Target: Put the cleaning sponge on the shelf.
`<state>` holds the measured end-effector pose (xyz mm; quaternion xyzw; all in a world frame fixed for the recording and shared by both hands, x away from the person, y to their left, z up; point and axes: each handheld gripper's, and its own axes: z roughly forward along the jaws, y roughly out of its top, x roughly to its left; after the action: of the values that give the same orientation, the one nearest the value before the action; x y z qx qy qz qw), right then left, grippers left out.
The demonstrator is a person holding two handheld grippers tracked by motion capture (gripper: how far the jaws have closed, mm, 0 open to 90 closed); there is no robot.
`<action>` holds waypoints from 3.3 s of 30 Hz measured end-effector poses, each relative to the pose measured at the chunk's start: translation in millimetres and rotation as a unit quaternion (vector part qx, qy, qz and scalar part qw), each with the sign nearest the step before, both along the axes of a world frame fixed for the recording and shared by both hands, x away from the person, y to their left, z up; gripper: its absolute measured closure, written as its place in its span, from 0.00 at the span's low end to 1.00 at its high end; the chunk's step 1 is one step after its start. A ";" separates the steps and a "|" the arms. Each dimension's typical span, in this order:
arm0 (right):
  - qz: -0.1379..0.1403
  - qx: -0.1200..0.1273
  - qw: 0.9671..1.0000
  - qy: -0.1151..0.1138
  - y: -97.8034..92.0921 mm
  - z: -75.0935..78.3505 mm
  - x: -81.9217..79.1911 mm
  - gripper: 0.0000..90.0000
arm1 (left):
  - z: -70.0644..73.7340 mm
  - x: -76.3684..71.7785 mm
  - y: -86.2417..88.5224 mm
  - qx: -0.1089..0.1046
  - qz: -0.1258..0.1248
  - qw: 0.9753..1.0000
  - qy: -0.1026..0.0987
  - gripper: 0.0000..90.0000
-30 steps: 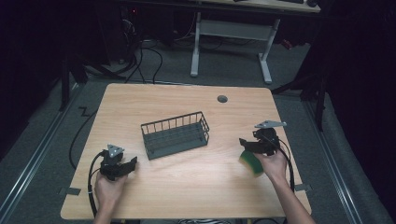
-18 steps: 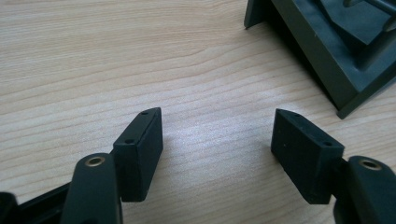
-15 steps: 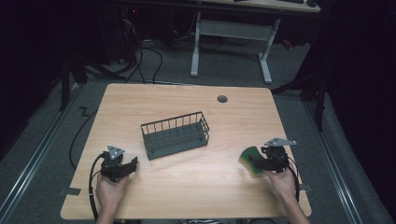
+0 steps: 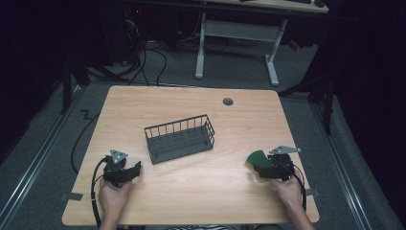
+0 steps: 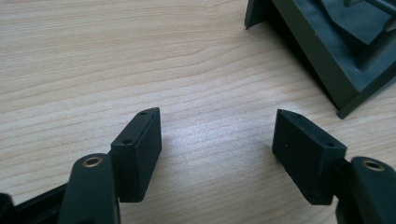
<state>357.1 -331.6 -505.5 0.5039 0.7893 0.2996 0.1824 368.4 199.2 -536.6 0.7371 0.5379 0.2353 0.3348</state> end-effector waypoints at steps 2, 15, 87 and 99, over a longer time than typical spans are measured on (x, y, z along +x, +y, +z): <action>-0.001 -0.003 1.000 0.002 1.0 -1.7 0.7 0.25 | 0.0 0.0 0.1 0.000 0.000 1.000 0.000 0.37; 0.006 -0.020 1.000 0.008 1.4 -3.5 0.6 0.34 | 0.0 0.0 0.0 0.000 0.000 1.000 0.000 0.37; 0.157 0.013 0.987 -0.044 65.2 121.0 77.0 0.34 | 0.0 0.0 0.0 -0.001 0.000 1.000 0.000 0.37; 0.205 -0.014 0.977 -0.056 104.3 134.3 99.4 0.34 | 0.0 0.3 0.3 -0.004 0.001 1.000 0.001 0.37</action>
<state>456.4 -227.3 -371.3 0.3116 0.8684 0.3469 0.1685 368.7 199.5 -536.7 0.7357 0.5394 0.2331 0.3368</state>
